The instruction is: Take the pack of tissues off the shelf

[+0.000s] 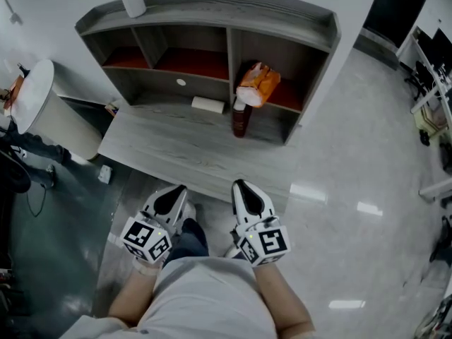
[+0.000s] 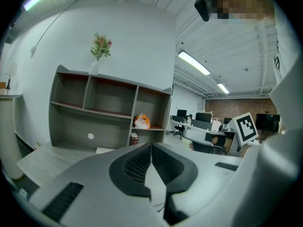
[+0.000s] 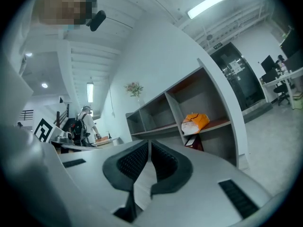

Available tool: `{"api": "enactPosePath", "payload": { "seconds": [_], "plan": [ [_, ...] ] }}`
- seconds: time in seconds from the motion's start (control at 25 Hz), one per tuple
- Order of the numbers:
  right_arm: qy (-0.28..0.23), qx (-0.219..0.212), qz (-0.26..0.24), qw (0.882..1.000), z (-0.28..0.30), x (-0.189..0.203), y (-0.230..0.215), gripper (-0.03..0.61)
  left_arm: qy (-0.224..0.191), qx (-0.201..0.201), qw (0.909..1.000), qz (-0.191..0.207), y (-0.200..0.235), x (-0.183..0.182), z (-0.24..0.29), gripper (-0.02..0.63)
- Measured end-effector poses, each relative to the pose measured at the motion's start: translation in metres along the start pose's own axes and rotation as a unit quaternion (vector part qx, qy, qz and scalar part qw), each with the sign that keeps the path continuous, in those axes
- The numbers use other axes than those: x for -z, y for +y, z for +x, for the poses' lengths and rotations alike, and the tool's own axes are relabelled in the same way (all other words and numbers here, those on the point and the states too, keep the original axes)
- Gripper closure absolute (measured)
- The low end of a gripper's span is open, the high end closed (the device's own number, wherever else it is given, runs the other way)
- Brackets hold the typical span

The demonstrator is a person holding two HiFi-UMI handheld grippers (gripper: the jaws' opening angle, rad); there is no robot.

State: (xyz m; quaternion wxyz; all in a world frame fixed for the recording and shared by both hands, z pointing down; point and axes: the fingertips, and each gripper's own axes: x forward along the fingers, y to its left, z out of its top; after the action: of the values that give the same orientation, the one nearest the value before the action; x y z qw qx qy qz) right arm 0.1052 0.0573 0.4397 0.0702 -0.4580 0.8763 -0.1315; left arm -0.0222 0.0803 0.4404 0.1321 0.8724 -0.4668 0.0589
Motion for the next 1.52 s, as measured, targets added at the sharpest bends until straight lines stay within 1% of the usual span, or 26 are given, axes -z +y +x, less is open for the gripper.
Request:
{"api": "enactPosePath", "payload": {
  "seconds": [0.16,0.36,0.72,0.96,1.12,1.24,1.36,1.52],
  "plan": [
    [0.005,0.014,-0.008,1.0,0.036,0.0,-0.009,0.548,-0.003,0.01,0.9999,-0.007,0.035,-0.008,0.02,0.594],
    [0.007,0.037,0.007,0.999,0.092,0.002,-0.017,0.548,-0.002,0.031,0.9995,-0.01,0.086,-0.024,0.046,0.595],
    [0.001,0.078,-0.008,0.997,0.198,-0.004,-0.015,0.548,0.0,0.068,0.9976,-0.012,0.194,-0.053,0.083,0.595],
    [-0.001,0.113,-0.016,0.993,0.249,-0.007,-0.011,0.548,0.002,0.102,0.9947,-0.012,0.248,-0.071,0.106,0.594],
    [-0.004,0.148,-0.025,0.989,0.266,-0.011,-0.012,0.548,0.008,0.136,0.9906,-0.011,0.268,-0.077,0.12,0.594],
    [-0.007,0.181,-0.03,0.983,0.265,-0.013,-0.019,0.548,0.012,0.161,0.9869,-0.011,0.271,-0.079,0.128,0.595],
    [-0.01,0.219,-0.033,0.975,0.252,-0.016,-0.03,0.548,0.019,0.186,0.9822,-0.01,0.265,-0.078,0.137,0.594],
    [-0.018,0.272,-0.039,0.961,0.227,-0.025,-0.047,0.547,0.027,0.22,0.9751,-0.007,0.246,-0.078,0.151,0.594]
  ]
}}
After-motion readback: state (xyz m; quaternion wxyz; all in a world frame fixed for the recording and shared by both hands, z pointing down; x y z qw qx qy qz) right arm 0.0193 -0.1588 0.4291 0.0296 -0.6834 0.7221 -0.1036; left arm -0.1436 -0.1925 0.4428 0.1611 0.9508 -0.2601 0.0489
